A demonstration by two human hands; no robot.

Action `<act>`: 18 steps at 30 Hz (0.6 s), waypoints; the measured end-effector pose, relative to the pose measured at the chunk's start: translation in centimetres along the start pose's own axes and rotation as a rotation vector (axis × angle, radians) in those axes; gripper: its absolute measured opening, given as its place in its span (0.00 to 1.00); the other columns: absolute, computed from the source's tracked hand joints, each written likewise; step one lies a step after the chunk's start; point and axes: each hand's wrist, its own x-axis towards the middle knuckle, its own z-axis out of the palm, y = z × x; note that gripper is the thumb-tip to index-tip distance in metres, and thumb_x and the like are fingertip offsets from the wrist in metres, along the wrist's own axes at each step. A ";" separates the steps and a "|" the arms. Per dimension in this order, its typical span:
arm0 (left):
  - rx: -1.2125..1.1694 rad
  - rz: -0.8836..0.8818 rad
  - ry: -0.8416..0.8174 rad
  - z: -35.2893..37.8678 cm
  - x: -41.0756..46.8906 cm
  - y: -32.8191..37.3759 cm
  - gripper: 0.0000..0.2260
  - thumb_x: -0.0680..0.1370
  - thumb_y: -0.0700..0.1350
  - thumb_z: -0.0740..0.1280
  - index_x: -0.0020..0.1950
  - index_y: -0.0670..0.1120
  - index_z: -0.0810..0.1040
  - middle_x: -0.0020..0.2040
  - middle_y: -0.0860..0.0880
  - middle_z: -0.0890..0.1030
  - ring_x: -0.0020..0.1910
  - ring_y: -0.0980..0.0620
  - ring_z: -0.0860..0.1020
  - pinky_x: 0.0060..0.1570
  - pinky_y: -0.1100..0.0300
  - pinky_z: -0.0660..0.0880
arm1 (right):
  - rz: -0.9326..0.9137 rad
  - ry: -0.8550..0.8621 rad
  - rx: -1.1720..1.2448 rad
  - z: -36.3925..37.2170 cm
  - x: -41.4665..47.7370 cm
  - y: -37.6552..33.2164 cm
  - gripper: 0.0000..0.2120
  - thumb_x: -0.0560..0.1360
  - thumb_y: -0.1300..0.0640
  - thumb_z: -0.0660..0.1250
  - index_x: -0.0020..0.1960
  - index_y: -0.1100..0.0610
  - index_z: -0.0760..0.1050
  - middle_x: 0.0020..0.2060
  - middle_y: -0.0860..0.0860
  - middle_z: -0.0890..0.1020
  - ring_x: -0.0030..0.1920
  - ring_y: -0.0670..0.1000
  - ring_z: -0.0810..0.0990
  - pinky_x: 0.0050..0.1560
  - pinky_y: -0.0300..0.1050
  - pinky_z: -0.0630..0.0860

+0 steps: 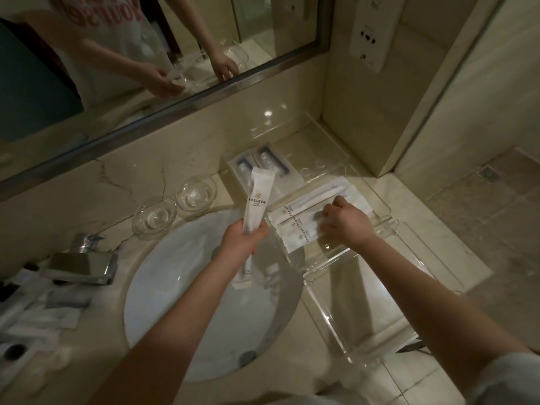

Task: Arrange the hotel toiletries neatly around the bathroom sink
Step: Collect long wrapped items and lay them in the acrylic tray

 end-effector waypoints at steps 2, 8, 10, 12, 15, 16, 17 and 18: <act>-0.011 0.004 -0.007 -0.1 -0.1 0.0 0.20 0.62 0.56 0.67 0.50 0.48 0.80 0.36 0.51 0.80 0.27 0.53 0.72 0.41 0.57 0.71 | 0.006 0.012 0.012 0.0 0.3 0.0 0.14 0.71 0.56 0.67 0.54 0.61 0.75 0.49 0.57 0.73 0.44 0.59 0.77 0.37 0.49 0.74; -0.021 0.017 -0.063 0.1 -0.5 0.5 0.07 0.72 0.45 0.68 0.48 0.44 0.79 0.39 0.48 0.79 0.28 0.53 0.70 0.36 0.60 0.70 | 0.027 0.056 0.059 -1.1 -0.1 -0.5 0.18 0.72 0.53 0.69 0.59 0.57 0.75 0.52 0.54 0.74 0.46 0.56 0.78 0.38 0.46 0.72; -0.040 0.043 -0.112 0.4 -0.8 0.9 0.04 0.74 0.41 0.67 0.48 0.44 0.79 0.39 0.49 0.79 0.29 0.53 0.70 0.34 0.61 0.70 | 0.051 0.176 0.239 -2.4 -0.3 -1.7 0.16 0.73 0.49 0.68 0.58 0.54 0.75 0.50 0.51 0.76 0.43 0.52 0.78 0.40 0.45 0.74; -0.041 0.062 -0.198 0.9 -1.2 1.6 0.04 0.75 0.42 0.66 0.49 0.46 0.79 0.39 0.50 0.79 0.31 0.54 0.72 0.37 0.61 0.71 | 0.091 0.215 0.601 -4.5 -0.5 -3.7 0.13 0.74 0.49 0.67 0.56 0.53 0.76 0.47 0.50 0.78 0.43 0.49 0.77 0.44 0.42 0.74; -0.005 0.070 -0.363 1.8 -2.2 2.8 0.03 0.76 0.45 0.64 0.46 0.49 0.77 0.43 0.53 0.80 0.36 0.54 0.76 0.43 0.59 0.73 | 0.047 0.105 1.046 -7.2 -1.0 -6.6 0.07 0.76 0.52 0.65 0.52 0.53 0.78 0.43 0.51 0.80 0.43 0.48 0.76 0.44 0.41 0.72; -0.002 0.068 -0.420 2.1 -2.6 3.1 0.05 0.77 0.45 0.63 0.44 0.48 0.77 0.43 0.54 0.79 0.36 0.53 0.76 0.42 0.59 0.73 | 0.012 0.097 1.083 -7.8 -1.1 -7.3 0.06 0.76 0.53 0.65 0.50 0.53 0.78 0.41 0.51 0.80 0.41 0.48 0.76 0.43 0.41 0.72; -0.016 0.061 -0.478 2.4 -2.9 3.3 0.06 0.78 0.44 0.62 0.44 0.47 0.77 0.42 0.53 0.80 0.35 0.53 0.76 0.41 0.60 0.74 | -0.007 0.102 1.090 -8.0 -1.1 -7.6 0.05 0.76 0.55 0.66 0.48 0.54 0.79 0.40 0.51 0.79 0.40 0.47 0.75 0.42 0.41 0.71; -0.040 0.058 -0.532 2.5 -3.1 3.4 0.06 0.79 0.44 0.61 0.45 0.47 0.77 0.42 0.53 0.81 0.35 0.53 0.77 0.42 0.60 0.75 | -0.009 0.099 1.091 -8.2 -1.0 -7.8 0.05 0.76 0.56 0.66 0.47 0.56 0.79 0.39 0.51 0.79 0.40 0.47 0.75 0.43 0.41 0.71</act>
